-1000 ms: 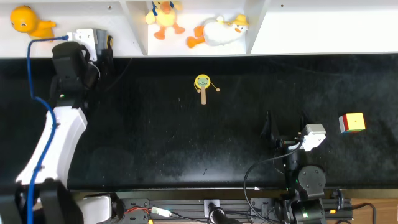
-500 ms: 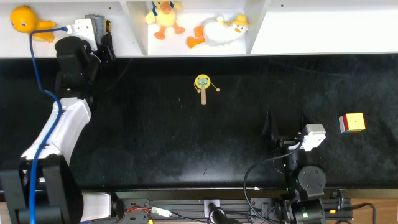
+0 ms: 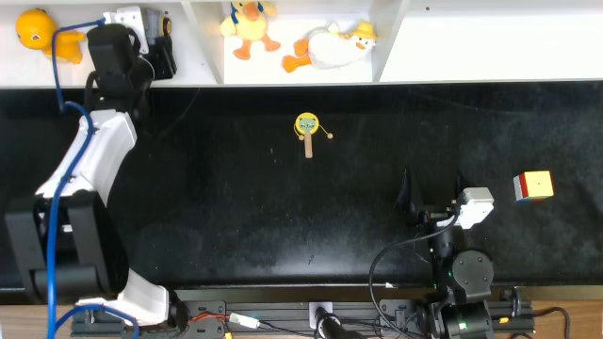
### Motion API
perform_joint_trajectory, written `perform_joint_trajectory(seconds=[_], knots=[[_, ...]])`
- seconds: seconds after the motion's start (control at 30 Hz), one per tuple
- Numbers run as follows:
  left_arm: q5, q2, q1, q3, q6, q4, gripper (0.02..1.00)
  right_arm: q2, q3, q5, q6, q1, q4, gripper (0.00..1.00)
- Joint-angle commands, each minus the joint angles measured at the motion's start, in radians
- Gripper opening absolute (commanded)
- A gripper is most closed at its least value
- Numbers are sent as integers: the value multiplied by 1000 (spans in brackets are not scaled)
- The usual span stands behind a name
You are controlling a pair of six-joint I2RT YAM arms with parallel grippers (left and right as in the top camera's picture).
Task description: Store Toys
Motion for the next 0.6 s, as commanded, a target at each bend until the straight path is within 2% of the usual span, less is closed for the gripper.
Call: perform_joint_trajectory(seconds=[0.03,0.37,0.4,0.47,0.53,0.6], knots=[[1,22,-1,39,-11,-4,86,-8,-14,8,-7,6,5,996],[-21,22,-1,39,-11,-70,229,-8,-14,8,-7,6,5,996],[-21,22,-1,39,-11,-74,264,-8,-14,8,-7,6,5,996],[-21,22,-1,39,-11,-77,432,-8,-14,8,-7,6,5,996],[-21,22,-1,39,-11,-77,494,-8,-14,8,-7,6,5,996],[-21,22,-1,39,-11,-77,632,-8,-14,8,-7,6,5,996]])
